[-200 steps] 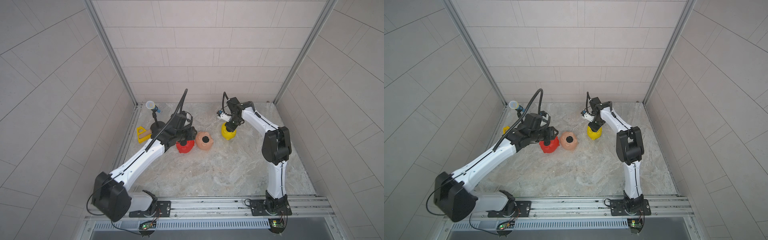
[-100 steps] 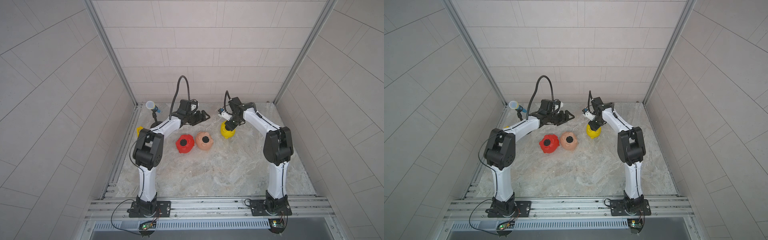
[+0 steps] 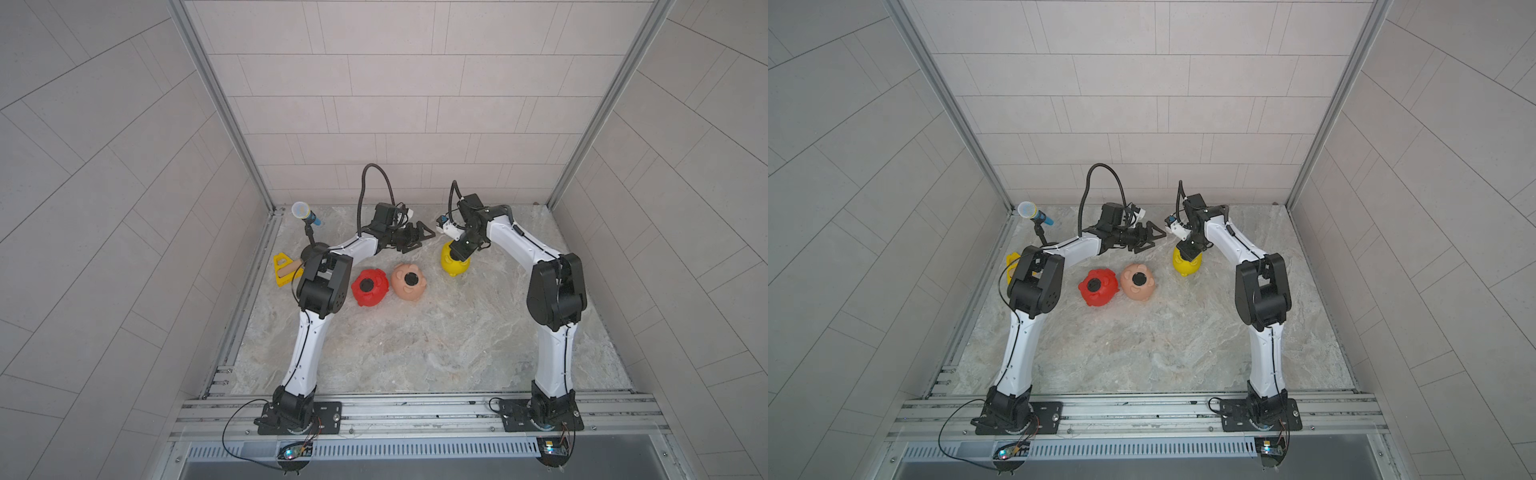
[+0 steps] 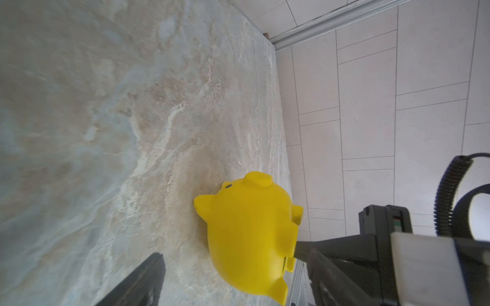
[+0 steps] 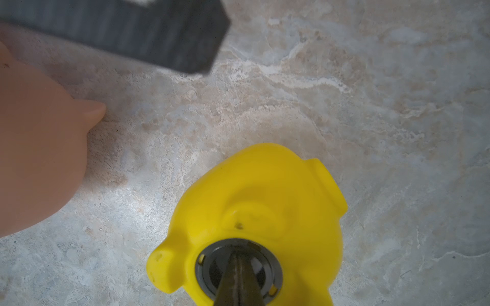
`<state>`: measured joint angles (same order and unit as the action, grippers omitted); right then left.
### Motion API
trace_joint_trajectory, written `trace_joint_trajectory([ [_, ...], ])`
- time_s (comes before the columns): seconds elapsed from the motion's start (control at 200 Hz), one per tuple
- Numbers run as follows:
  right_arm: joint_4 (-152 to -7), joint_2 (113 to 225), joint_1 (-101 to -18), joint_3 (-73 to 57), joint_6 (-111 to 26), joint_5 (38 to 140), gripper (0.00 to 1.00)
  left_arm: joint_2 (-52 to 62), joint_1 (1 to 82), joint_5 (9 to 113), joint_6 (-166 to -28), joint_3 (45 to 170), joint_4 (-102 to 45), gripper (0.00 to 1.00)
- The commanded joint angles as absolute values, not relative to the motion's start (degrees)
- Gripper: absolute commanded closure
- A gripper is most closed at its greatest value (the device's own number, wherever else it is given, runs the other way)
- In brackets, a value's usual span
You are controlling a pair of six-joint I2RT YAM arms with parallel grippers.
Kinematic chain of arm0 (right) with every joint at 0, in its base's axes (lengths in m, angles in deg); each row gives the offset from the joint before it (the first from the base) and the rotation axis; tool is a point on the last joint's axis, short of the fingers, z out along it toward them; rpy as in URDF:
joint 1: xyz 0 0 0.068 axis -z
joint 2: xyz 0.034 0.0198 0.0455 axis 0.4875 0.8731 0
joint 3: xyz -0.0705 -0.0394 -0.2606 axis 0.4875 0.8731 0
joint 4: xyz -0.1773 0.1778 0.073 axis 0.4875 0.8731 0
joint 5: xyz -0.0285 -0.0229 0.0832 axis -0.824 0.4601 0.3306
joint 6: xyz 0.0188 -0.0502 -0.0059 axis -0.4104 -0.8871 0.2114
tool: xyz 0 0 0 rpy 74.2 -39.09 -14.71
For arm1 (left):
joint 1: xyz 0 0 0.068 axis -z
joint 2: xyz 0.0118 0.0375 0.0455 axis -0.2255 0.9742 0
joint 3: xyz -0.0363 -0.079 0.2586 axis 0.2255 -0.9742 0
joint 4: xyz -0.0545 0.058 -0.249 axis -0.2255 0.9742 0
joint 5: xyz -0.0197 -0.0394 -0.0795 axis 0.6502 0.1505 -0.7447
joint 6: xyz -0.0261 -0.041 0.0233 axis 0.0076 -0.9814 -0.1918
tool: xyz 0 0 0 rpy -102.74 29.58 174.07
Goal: Close piggy banks
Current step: Insert the knob into the piggy bank, then hold the piggy bank at the center of the board.
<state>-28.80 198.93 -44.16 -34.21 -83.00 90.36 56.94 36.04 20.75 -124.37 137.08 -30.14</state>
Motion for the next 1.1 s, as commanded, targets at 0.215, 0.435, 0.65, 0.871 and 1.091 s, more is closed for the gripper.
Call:
trace_joint_trajectory([
  [0.215,-26.4,203.4,-43.9,-31.2,-82.9,88.5,1.0,62.8,39.8,18.2,-127.5,143.5,-33.5,0.05],
  [0.435,-26.5,203.6,-43.9,-30.8,-83.0,88.5,1.0,64.7,40.7,17.9,-127.4,145.5,-32.5,0.05],
  [0.65,-26.2,203.6,-43.9,-31.1,-82.8,88.0,1.0,66.4,40.9,17.7,-127.7,146.3,-32.3,0.06],
  [0.871,-26.7,203.7,-43.9,-31.1,-80.4,87.3,1.0,67.3,40.9,17.7,-128.6,145.5,-33.3,0.1],
  [1.091,-27.0,204.2,-43.9,-31.6,-77.1,85.8,1.0,67.7,40.9,18.3,-128.7,145.0,-33.4,0.12],
])
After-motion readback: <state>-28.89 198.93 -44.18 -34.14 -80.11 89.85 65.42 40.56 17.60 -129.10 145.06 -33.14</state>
